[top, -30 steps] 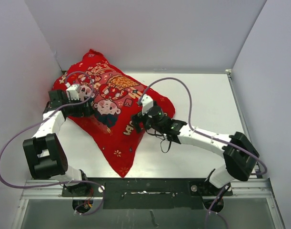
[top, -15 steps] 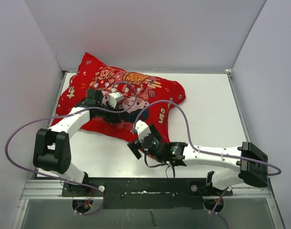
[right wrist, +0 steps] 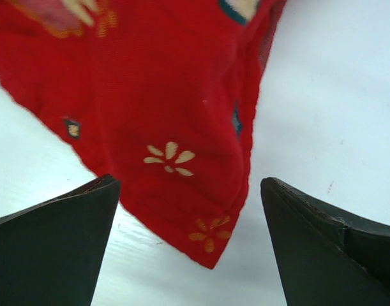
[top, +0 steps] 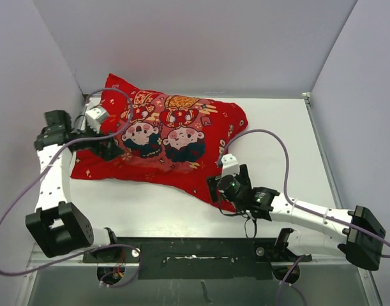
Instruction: Remove the pillowcase from the pillow
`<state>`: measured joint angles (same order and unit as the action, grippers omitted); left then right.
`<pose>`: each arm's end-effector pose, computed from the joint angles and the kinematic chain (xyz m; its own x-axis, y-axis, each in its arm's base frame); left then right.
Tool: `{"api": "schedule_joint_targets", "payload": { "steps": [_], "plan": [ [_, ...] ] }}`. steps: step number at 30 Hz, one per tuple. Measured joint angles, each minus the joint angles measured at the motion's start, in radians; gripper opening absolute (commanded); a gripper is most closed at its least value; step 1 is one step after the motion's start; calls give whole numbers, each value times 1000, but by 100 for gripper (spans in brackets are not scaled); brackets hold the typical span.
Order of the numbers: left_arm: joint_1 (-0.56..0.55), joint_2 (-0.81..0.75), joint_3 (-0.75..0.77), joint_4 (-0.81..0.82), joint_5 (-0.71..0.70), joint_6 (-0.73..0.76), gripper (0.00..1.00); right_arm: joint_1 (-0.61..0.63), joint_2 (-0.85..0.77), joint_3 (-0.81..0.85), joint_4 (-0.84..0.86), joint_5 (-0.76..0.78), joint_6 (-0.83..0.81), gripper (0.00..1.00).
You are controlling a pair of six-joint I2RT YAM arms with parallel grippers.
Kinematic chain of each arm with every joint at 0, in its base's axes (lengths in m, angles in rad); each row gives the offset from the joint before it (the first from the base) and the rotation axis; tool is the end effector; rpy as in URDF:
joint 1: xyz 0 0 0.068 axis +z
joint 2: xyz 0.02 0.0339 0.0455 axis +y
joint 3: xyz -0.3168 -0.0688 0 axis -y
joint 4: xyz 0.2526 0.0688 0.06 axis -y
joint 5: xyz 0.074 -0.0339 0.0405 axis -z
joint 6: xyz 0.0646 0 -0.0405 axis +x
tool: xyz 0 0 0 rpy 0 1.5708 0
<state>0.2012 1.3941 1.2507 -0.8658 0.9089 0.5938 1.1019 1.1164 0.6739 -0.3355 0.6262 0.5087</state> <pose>0.2879 0.0067 0.3524 -0.5258 0.2437 -0.8149 0.7034 0.6634 -0.2554 0.1354 0.1835 0.2555 -0.5372 -0.1871 -0.8225 -0.3120 0.9500 -0.0123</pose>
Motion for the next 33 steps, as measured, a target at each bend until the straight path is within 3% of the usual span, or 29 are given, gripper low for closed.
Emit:
{"api": "schedule_joint_targets", "payload": {
  "steps": [5, 11, 15, 23, 29, 33],
  "plan": [
    [257, -23, 28, -132, -14, 255, 98, -166, 6, -44, 32, -162, -20, 98],
    [411, 279, 69, -167, -57, 409, 98, -322, 82, -101, 123, -367, -30, 98],
    [428, 415, 68, -117, -85, 404, 98, -342, 150, -102, 180, -439, -30, 98],
    [395, 504, 60, 108, -149, 315, 98, -335, 276, -89, 263, -478, -30, 99],
    [385, 583, 50, 222, -194, 302, 97, -328, 325, -67, 314, -462, -23, 82],
    [385, 583, 46, 230, -192, 333, 72, -328, 330, -68, 328, -446, -1, 65]
  ]
}}
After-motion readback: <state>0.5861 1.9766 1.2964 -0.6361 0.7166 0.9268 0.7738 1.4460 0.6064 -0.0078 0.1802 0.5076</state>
